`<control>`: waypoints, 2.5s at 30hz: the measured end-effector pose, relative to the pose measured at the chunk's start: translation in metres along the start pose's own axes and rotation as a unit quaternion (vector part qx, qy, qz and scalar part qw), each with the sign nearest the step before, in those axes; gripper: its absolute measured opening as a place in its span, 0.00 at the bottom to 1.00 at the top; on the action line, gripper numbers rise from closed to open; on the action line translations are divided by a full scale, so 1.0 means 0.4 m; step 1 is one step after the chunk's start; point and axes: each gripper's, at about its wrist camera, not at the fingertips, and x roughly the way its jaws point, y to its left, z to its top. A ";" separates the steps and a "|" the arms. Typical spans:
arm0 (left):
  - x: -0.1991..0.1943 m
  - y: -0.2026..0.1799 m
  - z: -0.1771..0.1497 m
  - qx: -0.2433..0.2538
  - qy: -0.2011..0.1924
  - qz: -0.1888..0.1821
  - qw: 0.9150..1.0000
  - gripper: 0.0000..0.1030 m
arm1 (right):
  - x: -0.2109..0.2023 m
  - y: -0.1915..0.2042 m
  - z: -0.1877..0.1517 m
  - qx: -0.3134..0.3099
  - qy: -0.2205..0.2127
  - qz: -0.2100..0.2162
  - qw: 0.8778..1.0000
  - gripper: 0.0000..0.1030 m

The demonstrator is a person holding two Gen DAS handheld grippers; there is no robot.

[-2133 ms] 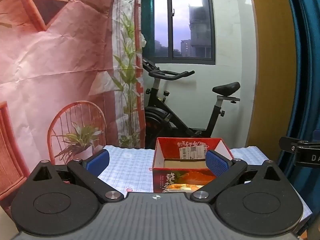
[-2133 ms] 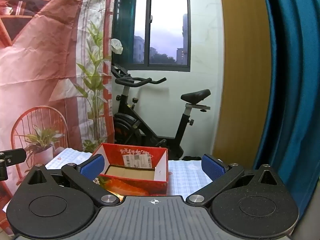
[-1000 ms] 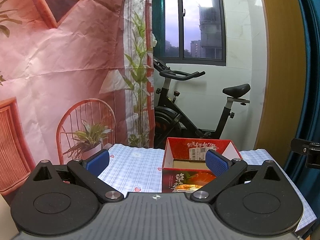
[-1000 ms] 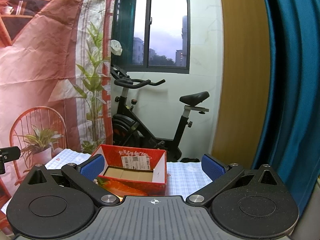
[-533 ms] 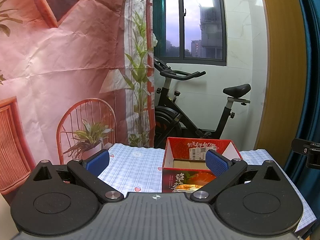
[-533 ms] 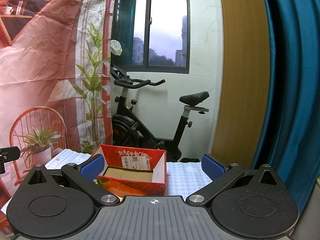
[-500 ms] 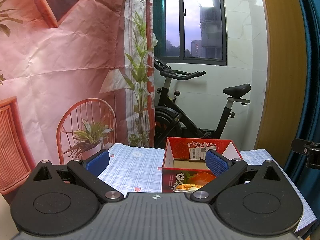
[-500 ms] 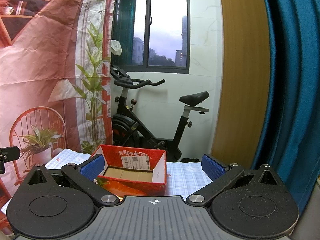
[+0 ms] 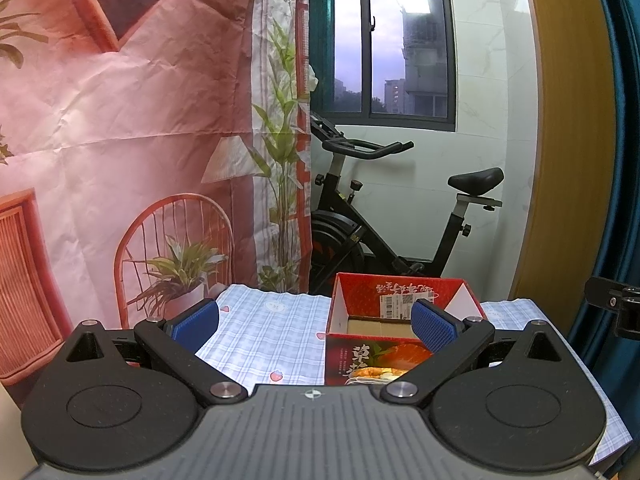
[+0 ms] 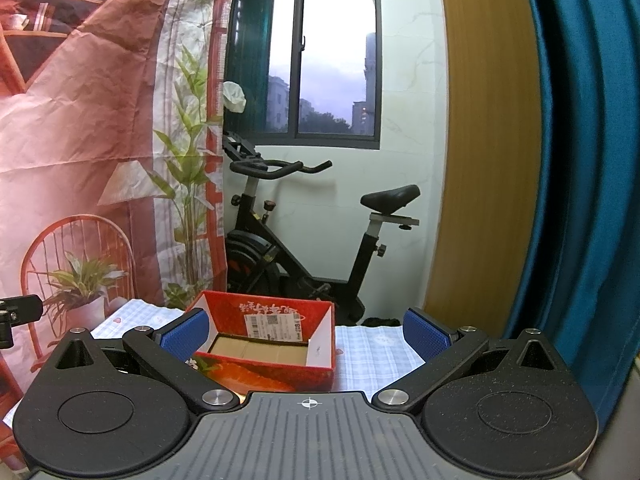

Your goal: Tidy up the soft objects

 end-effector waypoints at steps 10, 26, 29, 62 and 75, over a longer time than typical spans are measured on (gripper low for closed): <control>-0.003 -0.002 0.000 -0.003 0.001 0.002 1.000 1.00 | -0.001 -0.005 -0.005 0.003 -0.002 0.002 1.000 1.00; 0.071 0.008 -0.047 -0.004 0.028 0.016 0.999 1.00 | 0.050 -0.027 -0.070 0.023 -0.018 0.047 0.998 1.00; 0.117 0.017 -0.079 -0.008 0.051 0.017 0.999 1.00 | 0.087 -0.023 -0.110 0.021 -0.013 0.034 0.999 1.00; 0.501 0.018 -0.371 -0.022 0.240 -0.069 0.968 0.52 | 0.396 0.053 -0.460 0.047 0.224 0.064 0.971 0.79; 0.509 0.029 -0.414 -0.039 0.248 -0.057 0.966 0.52 | 0.434 0.060 -0.489 0.056 0.240 0.111 0.963 0.66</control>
